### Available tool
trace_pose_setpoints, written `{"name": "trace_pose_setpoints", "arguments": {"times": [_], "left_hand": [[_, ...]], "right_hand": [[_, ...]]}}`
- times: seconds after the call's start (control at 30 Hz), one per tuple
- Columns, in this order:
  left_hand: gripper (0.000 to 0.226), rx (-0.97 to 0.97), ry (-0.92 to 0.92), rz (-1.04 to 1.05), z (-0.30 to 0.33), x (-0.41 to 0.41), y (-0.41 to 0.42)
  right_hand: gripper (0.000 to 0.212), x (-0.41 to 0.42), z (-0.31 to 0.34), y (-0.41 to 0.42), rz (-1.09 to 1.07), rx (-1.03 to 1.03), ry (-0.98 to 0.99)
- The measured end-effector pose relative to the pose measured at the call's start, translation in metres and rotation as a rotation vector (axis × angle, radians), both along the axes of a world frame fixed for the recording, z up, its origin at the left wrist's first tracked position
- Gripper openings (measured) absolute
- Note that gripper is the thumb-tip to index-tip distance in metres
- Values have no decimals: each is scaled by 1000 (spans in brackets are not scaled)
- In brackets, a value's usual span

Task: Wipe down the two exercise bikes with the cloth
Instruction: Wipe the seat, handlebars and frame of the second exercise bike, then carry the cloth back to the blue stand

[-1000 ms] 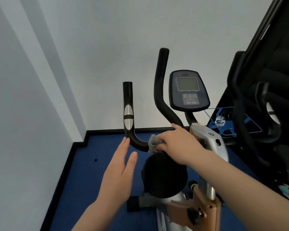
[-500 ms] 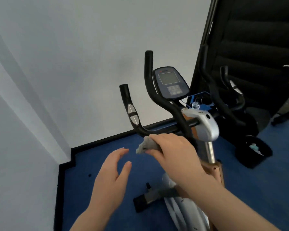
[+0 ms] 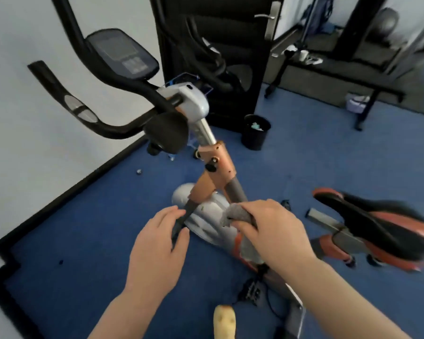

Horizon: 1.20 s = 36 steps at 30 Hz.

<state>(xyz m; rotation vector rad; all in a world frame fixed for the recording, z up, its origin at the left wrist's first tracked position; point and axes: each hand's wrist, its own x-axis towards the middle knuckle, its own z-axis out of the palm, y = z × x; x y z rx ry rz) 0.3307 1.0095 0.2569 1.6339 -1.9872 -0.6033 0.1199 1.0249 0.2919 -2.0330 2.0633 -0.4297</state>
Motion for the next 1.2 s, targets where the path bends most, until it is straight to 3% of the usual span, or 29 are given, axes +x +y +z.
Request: {"name": "trace_pose_setpoints", "arguments": {"times": [0.3,0.57,0.8,0.97,1.2], "left_hand": [[31,-16,-23,-325,9,-119,48],[25,-55,-98,-342,16,-243,130],[23,2,-7,-398,8,-393,231],[31,11,-69,-426,12,-467,253],[31,28,-125,-402,-4,-556,202]], "right_hand": [[17,-112,4,114,-304,13,-5],[13,-246,10,236,-398,34,74],[20,-378,19,337,-446,8,82],[17,-445,18,366,-485,2,52],[19,-542,-10,344,-531,46,24]]}}
